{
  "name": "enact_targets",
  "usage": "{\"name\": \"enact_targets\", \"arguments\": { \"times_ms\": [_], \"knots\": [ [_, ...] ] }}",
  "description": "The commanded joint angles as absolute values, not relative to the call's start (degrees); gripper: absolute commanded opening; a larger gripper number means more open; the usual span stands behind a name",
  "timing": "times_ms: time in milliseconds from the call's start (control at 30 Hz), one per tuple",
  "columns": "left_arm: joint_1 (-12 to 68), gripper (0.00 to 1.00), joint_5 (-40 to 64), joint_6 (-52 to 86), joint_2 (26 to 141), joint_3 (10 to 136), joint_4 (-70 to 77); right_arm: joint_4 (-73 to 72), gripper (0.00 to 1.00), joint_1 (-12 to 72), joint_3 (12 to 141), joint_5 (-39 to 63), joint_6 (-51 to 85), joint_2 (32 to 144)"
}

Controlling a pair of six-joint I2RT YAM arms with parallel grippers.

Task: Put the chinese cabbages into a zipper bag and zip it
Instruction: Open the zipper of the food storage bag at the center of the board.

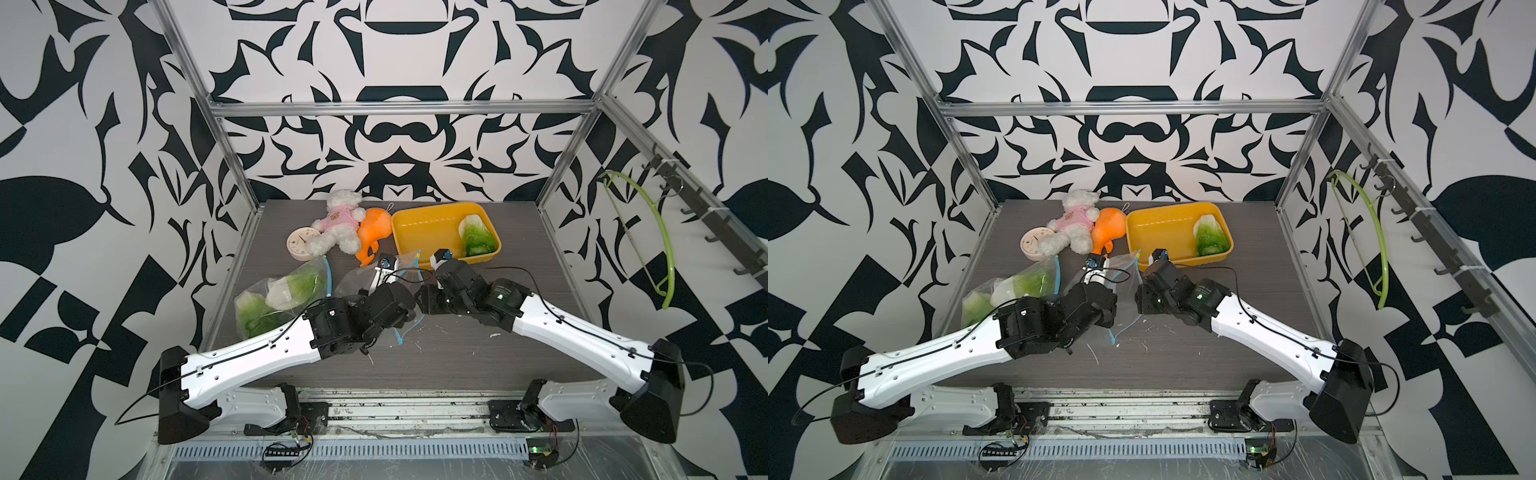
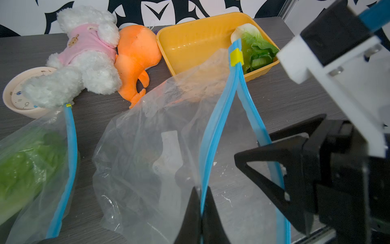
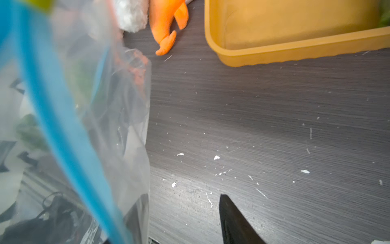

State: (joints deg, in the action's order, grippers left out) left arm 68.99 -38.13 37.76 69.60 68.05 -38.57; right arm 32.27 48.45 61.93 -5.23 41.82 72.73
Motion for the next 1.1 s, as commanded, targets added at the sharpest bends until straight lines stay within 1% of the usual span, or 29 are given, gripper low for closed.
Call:
{"name": "enact_targets", "arguments": {
  "times_ms": [0,100,233,367,600,733,867,967,1067],
  "knots": [
    [68.7,0.00,-40.4,36.6,68.4,71.1,-40.9,30.3,0.56,46.6,60.2,-5.8,40.8,70.7],
    [68.7,0.00,-44.3,35.2,67.1,73.5,-43.9,31.0,0.57,45.8,57.4,-6.2,41.1,68.2],
    [68.3,0.00,-46.0,31.5,65.4,74.1,-42.5,32.2,0.57,45.7,55.2,-7.5,41.7,65.3],
    [66.3,0.00,-42.9,30.6,65.2,72.8,-40.2,33.4,0.57,45.7,55.6,-7.1,41.8,64.7],
    [65.9,0.00,-40.2,31.4,65.3,70.3,-37.5,29.7,0.58,45.7,57.6,-1.8,40.7,65.3],
    [65.1,0.00,-39.6,32.7,66.3,69.8,-38.5,28.6,0.59,45.7,58.7,0.3,40.1,65.6],
    [64.2,0.00,-38.1,33.6,66.8,68.8,-37.8,30.6,0.59,45.7,59.8,-2.1,38.8,63.8],
    [63.6,0.00,-37.4,34.2,67.7,68.3,-37.3,28.4,0.60,45.7,58.1,-2.9,38.0,59.9],
    [63.2,0.00,-36.5,34.3,69.1,68.3,-35.9,31.6,0.61,45.5,60.5,-3.7,36.7,59.6]
  ]
}}
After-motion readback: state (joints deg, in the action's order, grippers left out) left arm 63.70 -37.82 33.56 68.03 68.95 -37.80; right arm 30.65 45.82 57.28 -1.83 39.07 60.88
